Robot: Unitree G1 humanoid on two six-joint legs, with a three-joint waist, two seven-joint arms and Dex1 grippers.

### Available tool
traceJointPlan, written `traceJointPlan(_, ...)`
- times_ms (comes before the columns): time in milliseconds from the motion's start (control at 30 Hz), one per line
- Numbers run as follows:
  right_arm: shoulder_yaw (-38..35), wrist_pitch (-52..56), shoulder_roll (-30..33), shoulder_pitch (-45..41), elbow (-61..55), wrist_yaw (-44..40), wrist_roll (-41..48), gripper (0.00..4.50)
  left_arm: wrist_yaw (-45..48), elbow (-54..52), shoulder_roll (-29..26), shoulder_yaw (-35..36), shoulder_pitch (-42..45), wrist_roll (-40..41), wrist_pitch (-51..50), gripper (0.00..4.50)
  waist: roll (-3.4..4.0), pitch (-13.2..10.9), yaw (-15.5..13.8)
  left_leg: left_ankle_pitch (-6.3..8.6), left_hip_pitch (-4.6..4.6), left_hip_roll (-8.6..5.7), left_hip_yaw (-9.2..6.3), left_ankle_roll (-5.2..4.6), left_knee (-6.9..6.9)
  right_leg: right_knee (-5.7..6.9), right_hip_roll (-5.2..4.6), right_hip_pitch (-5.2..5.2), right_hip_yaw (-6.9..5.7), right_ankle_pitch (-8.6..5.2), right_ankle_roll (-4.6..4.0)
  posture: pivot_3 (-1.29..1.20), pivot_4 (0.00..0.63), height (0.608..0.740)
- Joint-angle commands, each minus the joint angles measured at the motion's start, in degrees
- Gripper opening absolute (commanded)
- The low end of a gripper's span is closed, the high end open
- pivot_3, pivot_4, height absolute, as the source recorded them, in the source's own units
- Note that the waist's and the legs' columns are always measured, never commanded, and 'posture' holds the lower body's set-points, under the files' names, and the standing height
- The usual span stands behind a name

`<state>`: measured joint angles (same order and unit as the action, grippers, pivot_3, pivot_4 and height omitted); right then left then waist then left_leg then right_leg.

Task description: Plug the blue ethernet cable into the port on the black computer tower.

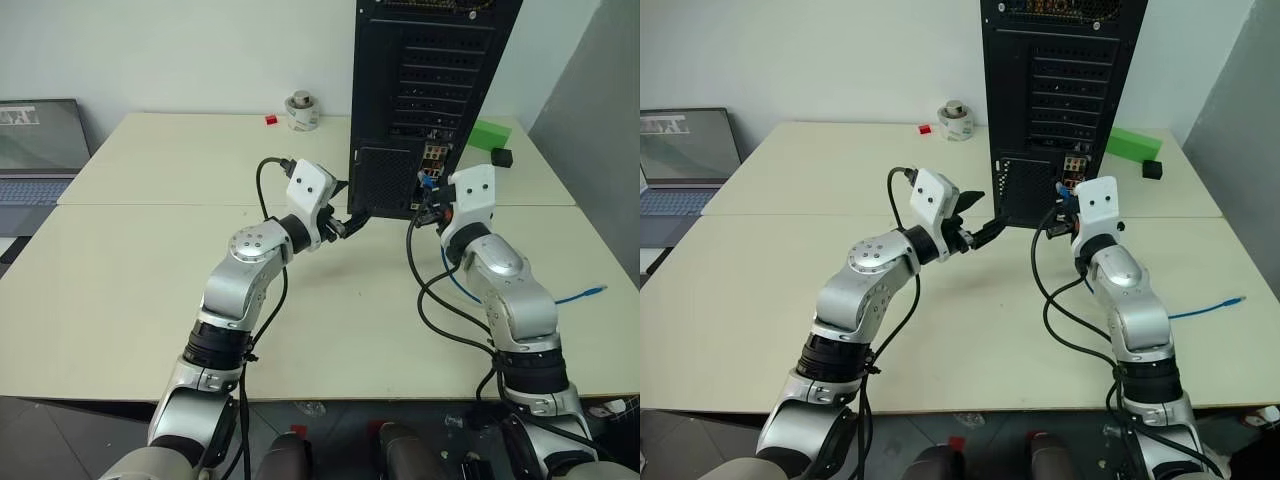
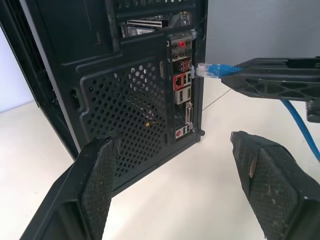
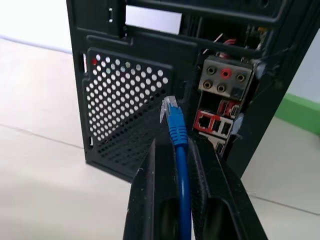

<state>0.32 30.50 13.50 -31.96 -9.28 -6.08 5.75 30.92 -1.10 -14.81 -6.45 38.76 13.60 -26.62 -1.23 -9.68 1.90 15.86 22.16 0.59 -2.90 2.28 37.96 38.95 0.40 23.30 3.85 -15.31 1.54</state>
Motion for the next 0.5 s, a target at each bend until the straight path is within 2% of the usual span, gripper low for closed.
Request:
traceJointPlan(33,-0.15,-3.15,-0.88,-2.3,0.67,2.06,-2.3,0.0,0.22,0.0,0.25,1.07,1.36,0.15,1.89,3.72,0.0,0.0,-0.03,0.0,0.0,0.0,0.0,0.0,0.0,0.0,0.0,0.0,0.0,0.0,0.0,0.0,0.15,0.74)
traceJointPlan(500,-0.91,-4.81,-3.97,-5.64,9.84,7.39,-6.51,0.0,0.37,0.38,0.44,1.17,1.59,0.4,2.35,3.72,0.01,0.0,0.0,0.0,0.01,0.0,0.01,0.0,-0.01,0.0,-0.01,0.02,0.04,0.0,-0.01,0.0,0.15,0.74)
